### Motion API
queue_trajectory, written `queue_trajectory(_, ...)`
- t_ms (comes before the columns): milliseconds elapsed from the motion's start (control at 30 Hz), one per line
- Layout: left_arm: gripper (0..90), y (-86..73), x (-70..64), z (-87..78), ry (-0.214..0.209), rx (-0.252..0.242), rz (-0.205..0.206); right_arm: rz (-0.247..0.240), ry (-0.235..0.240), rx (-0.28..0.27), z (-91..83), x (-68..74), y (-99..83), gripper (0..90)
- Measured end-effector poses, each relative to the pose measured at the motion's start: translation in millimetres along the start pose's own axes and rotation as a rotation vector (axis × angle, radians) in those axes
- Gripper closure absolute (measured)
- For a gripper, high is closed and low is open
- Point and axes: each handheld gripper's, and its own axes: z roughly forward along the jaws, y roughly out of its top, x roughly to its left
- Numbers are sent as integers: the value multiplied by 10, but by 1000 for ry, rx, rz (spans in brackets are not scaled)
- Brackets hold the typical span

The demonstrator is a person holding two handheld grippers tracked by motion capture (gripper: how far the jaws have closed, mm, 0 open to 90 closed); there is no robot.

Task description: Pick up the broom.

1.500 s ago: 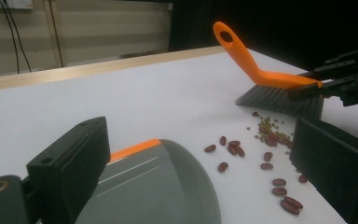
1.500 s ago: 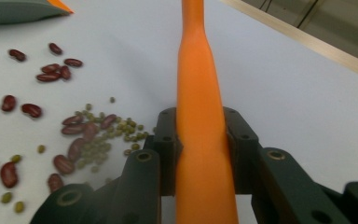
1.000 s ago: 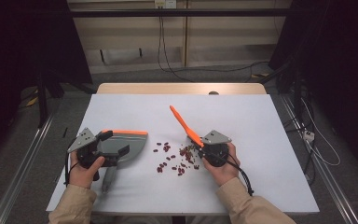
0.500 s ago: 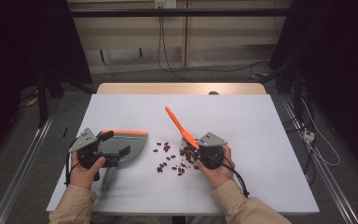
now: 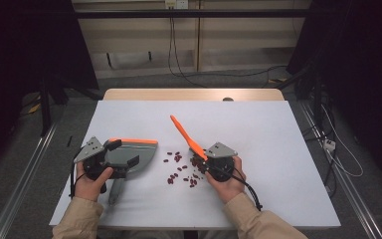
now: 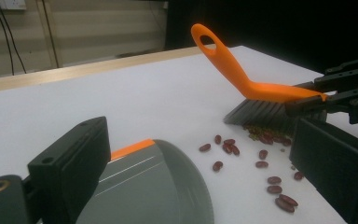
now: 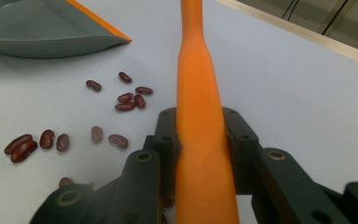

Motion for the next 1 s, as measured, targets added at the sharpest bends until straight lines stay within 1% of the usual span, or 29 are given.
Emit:
queue_trajectory(133,52,0,-3,0,1,-2,-3,-2,15,-4,5,30,7,708)
queue_trajectory(200,52,0,0,-3,1,0,0,-20,6,-5,5,49,12,708)
queue_trajectory(333,52,-1,0,-1,2,-1,-2,-18,14,-10,11,78,21,709)
queue_trajectory(400,52,-1,1,-3,4,-1,-3,-52,-6,-14,13,86,27,709)
queue_trajectory(433,52,-1,2,-3,5,-1,-3,-52,-2,-16,15,78,31,709)
queue_trajectory(467,52,-2,1,-4,7,-1,-6,-35,7,-22,15,63,33,710)
queue_trajectory(533,52,-3,4,-3,7,0,-5,-22,13,-33,6,34,44,710)
queue_trajectory(600,52,-3,5,-1,7,2,-6,4,21,-49,-9,2,61,710)
queue_trajectory(767,52,-3,2,0,6,2,-8,28,6,-72,-50,-107,90,709)
queue_trajectory(833,52,-4,2,2,5,3,-8,38,1,-78,-60,-172,86,709)
queue_trajectory(933,52,-8,5,11,4,7,-6,84,11,-68,-28,-281,40,709)
queue_trajectory(1000,52,-9,4,12,3,8,-6,91,3,-48,10,-315,3,709)
